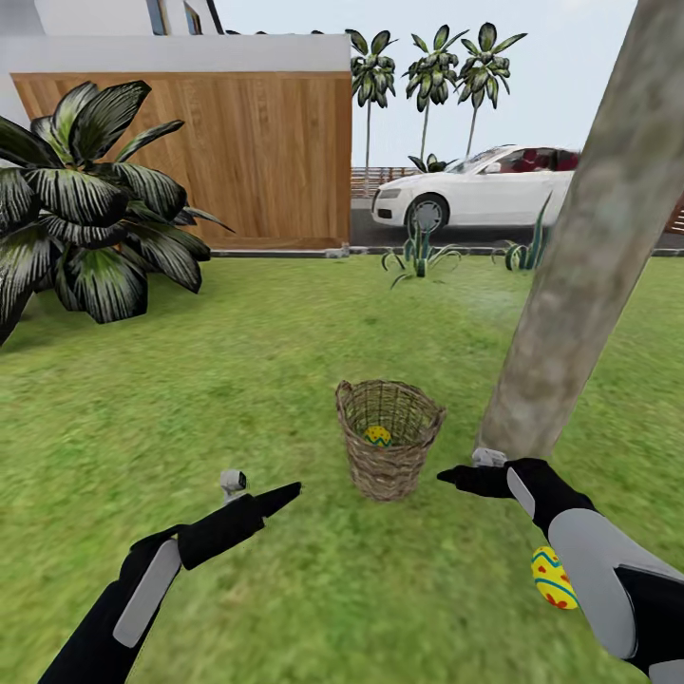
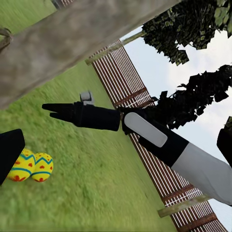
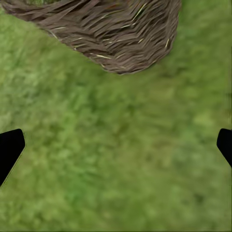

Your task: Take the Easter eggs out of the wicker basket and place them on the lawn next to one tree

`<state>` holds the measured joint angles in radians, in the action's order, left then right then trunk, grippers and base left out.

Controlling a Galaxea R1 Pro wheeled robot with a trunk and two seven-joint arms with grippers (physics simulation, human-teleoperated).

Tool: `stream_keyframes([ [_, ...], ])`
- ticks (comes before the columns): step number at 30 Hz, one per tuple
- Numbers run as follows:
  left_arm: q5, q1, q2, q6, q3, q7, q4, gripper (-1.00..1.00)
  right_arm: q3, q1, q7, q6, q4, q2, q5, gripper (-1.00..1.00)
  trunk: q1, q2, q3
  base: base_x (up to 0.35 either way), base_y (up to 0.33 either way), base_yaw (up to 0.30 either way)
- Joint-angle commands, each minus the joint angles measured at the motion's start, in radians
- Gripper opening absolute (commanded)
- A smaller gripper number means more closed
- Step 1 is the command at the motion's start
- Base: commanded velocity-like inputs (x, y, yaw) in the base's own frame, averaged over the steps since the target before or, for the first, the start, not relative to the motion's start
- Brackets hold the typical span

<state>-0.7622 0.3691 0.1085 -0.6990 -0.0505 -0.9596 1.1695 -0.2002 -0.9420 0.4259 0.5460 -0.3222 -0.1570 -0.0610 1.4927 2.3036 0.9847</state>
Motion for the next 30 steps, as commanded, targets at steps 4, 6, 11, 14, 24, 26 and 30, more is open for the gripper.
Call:
stream_keyframes([
  [4, -0.008, 0.001, 0.000, -0.007, -0.002, 0.001, -0.001, 1.00, -0.007, -0.001, 0.005, 0.006, -0.002, 0.000, -0.007, 1.00, 0.000, 0.000, 0.001, 0.098, 0.305, 0.000],
  [6, -0.008, 0.001, 0.000, -0.007, -0.002, 0.001, -0.001, 1.00, -0.007, -0.001, 0.005, 0.006, -0.002, 0.000, -0.007, 1.00, 0.000, 0.000, 0.001, 0.114, 0.302, -0.038],
  [11, -0.008, 0.001, 0.000, -0.007, -0.002, 0.001, -0.004, 1.00, -0.008, -0.001, 0.005, 0.006, -0.002, -0.001, -0.006, 1.00, 0.000, 0.000, 0.000, 0.120, 0.226, -0.209],
  [14, -0.008, 0.001, 0.000, -0.009, -0.002, 0.001, -0.009, 1.00, -0.008, -0.001, 0.005, 0.006, -0.002, -0.001, -0.005, 1.00, 0.000, 0.000, -0.001, 0.033, 0.050, -0.269],
  [24, -0.010, 0.001, 0.003, -0.011, -0.002, -0.029, -0.009, 1.00, -0.008, -0.001, 0.005, 0.008, -0.002, -0.001, -0.005, 1.00, -0.015, -0.028, -0.018, 0.003, 0.004, -0.277],
  [26, -0.010, 0.001, 0.002, -0.011, -0.001, -0.057, -0.011, 1.00, -0.008, -0.001, 0.005, 0.009, -0.002, -0.001, -0.005, 1.00, -0.023, -0.042, -0.025, 0.000, 0.000, -0.210],
  [30, -0.009, 0.001, 0.002, -0.012, 0.000, -0.073, -0.011, 1.00, -0.008, 0.000, 0.005, 0.010, -0.002, -0.001, -0.005, 1.00, -0.038, -0.070, -0.038, 0.000, 0.000, -0.059],
])
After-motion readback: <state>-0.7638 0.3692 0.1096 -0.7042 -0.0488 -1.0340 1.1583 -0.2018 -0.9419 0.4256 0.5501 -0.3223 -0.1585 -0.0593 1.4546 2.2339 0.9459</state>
